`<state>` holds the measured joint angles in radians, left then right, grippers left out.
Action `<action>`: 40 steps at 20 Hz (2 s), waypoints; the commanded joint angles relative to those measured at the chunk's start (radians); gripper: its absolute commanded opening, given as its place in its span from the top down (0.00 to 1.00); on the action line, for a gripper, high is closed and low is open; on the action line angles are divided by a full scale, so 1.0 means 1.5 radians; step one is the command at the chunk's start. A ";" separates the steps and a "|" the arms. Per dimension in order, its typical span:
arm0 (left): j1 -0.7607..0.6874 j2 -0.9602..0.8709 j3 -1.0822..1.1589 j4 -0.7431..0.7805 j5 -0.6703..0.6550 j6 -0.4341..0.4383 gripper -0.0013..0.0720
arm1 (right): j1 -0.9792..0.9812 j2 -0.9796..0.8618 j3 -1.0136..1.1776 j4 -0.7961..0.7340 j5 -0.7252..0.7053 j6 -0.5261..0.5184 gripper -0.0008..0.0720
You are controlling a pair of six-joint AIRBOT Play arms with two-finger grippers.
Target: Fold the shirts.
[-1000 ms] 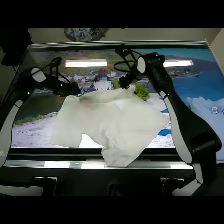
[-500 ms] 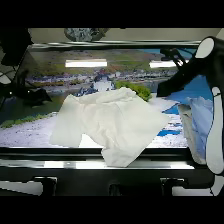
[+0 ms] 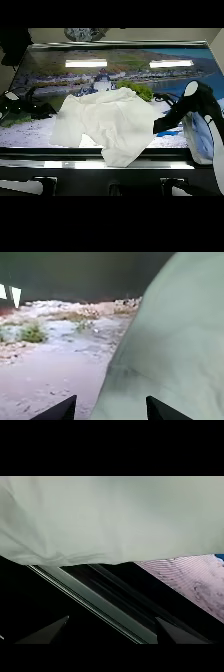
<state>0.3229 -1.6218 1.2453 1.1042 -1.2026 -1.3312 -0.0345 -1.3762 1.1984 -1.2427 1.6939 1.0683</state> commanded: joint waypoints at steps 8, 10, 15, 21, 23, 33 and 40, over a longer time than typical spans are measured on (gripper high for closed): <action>-0.038 -0.047 -0.010 -0.052 0.058 0.044 0.77 | -0.001 0.098 -0.238 0.018 -0.076 -0.012 0.04; -0.039 -0.046 -0.010 -0.056 0.059 0.045 0.94 | -0.001 0.109 -0.288 0.038 -0.106 -0.006 0.02; -0.039 -0.026 -0.010 -0.056 0.039 0.046 0.94 | 0.016 0.108 -0.407 0.212 -0.275 -0.014 0.02; -0.039 -0.004 -0.010 -0.056 0.009 0.046 0.94 | 0.161 0.088 -0.429 0.248 -0.484 0.100 0.02; -0.039 0.006 -0.010 -0.056 0.007 0.046 0.94 | 0.176 0.070 -0.429 0.283 -0.493 0.096 0.20; -0.036 0.339 0.166 -0.148 0.213 0.019 0.94 | 0.174 0.232 0.084 -0.252 -0.422 0.017 0.93; -0.036 0.638 0.250 -0.138 0.383 -0.033 0.94 | 0.174 0.355 0.434 -0.418 -0.367 0.105 0.93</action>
<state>0.2676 -0.8124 1.5902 0.8898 -0.7170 -1.3338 0.2276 -0.9070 1.7027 -1.7588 1.0828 1.1854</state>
